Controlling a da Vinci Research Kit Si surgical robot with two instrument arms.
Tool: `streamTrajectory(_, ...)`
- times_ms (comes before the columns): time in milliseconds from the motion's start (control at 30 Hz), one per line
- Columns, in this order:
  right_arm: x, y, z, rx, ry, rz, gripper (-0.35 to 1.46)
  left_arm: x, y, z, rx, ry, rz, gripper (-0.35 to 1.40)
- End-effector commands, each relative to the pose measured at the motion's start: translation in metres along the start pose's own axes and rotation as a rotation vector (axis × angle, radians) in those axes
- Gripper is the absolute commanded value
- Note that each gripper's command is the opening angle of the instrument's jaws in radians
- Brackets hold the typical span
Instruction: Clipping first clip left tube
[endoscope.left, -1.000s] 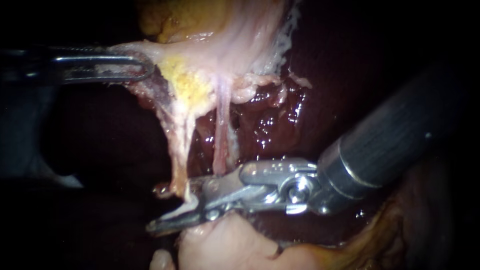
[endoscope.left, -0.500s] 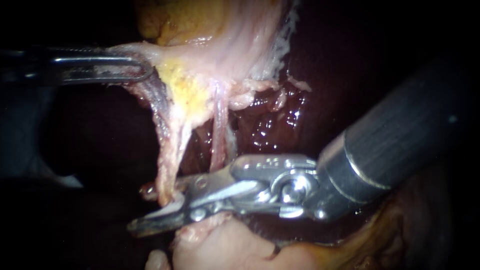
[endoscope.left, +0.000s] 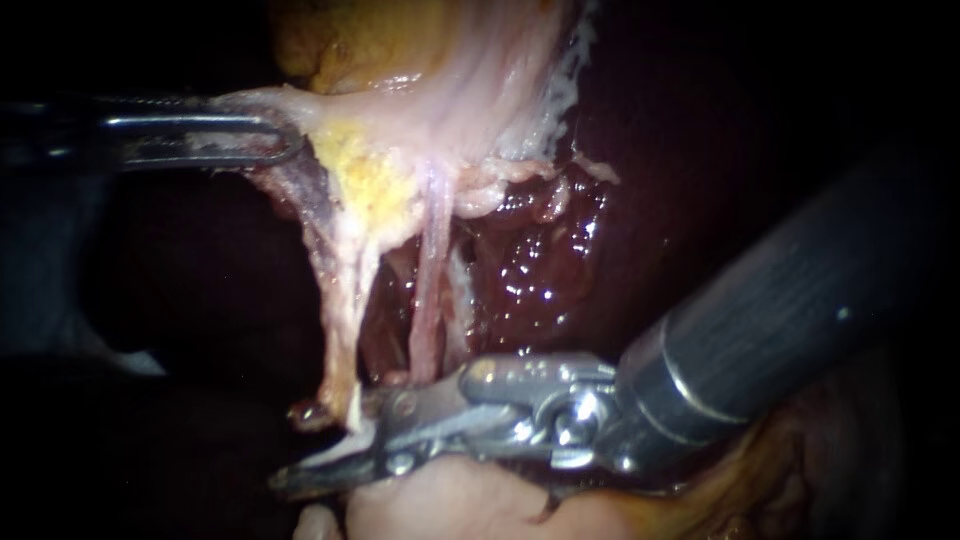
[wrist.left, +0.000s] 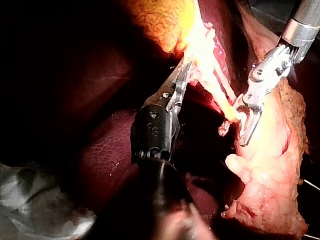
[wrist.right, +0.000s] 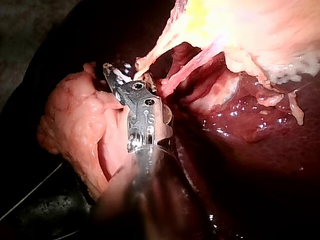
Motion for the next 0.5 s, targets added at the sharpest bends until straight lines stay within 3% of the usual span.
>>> streamTrajectory(33,-0.0001,0.0001,0.0,0.0,0.0,-0.001,0.35,0.0,0.0,0.0,-0.001,0.0,0.0,-0.35)
streamTrajectory(500,0.0,0.0005,-0.0002,-0.002,0.001,0.001,0.25,0.0,0.0,0.0,-0.001,0.0,0.0,-0.35)
